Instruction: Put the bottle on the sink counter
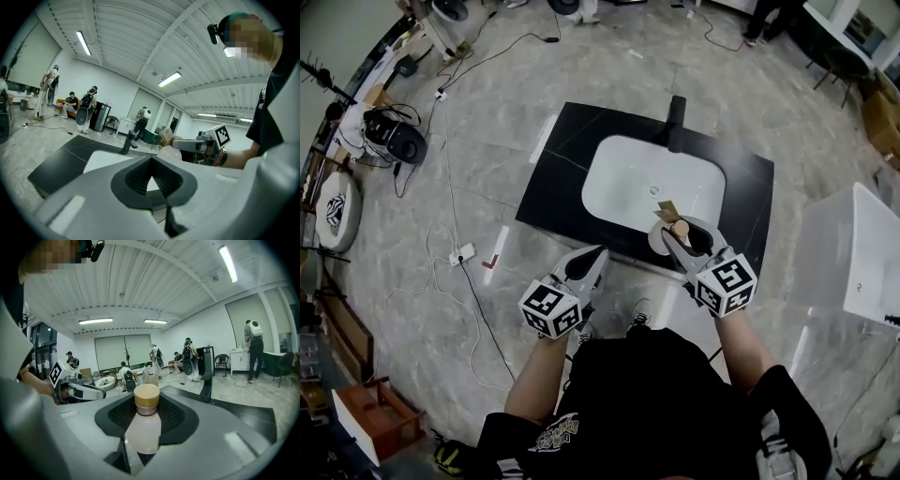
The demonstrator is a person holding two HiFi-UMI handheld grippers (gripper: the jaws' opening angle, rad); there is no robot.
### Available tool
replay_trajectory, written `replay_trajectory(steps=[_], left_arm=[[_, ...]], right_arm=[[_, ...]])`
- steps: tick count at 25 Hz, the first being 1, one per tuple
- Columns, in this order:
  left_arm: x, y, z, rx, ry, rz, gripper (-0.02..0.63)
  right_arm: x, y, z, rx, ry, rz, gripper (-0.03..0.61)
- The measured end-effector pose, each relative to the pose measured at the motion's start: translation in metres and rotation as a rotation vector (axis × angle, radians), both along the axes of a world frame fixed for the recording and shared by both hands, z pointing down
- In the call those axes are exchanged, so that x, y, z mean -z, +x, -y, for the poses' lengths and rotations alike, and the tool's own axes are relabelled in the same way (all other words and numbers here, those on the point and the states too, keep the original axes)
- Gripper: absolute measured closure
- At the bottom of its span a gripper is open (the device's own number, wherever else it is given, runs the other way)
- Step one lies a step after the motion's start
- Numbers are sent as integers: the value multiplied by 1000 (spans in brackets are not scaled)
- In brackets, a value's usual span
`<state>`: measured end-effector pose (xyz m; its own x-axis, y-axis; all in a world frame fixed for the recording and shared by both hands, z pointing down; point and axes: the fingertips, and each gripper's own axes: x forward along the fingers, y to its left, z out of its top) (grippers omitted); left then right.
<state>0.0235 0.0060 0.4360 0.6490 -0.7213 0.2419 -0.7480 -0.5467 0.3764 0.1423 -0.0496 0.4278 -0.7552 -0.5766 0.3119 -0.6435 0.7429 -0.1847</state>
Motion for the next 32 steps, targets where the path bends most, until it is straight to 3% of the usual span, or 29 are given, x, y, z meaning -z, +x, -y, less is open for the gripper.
replay_trajectory(steps=[8, 15, 24, 32], left_arm=[[0, -9, -6, 73, -5, 12, 614], [-5, -10, 5, 70, -10, 18, 614], [-19, -36, 42, -16, -15, -2, 614], [-11, -75, 106, -105, -11, -3, 614]], right_arm=[[2, -4, 5, 49, 11, 20, 416], [-6, -7, 19, 49, -3, 16, 417], [-19, -38, 45, -9, -9, -3, 417], [-16, -74, 98, -89, -15, -5, 417]])
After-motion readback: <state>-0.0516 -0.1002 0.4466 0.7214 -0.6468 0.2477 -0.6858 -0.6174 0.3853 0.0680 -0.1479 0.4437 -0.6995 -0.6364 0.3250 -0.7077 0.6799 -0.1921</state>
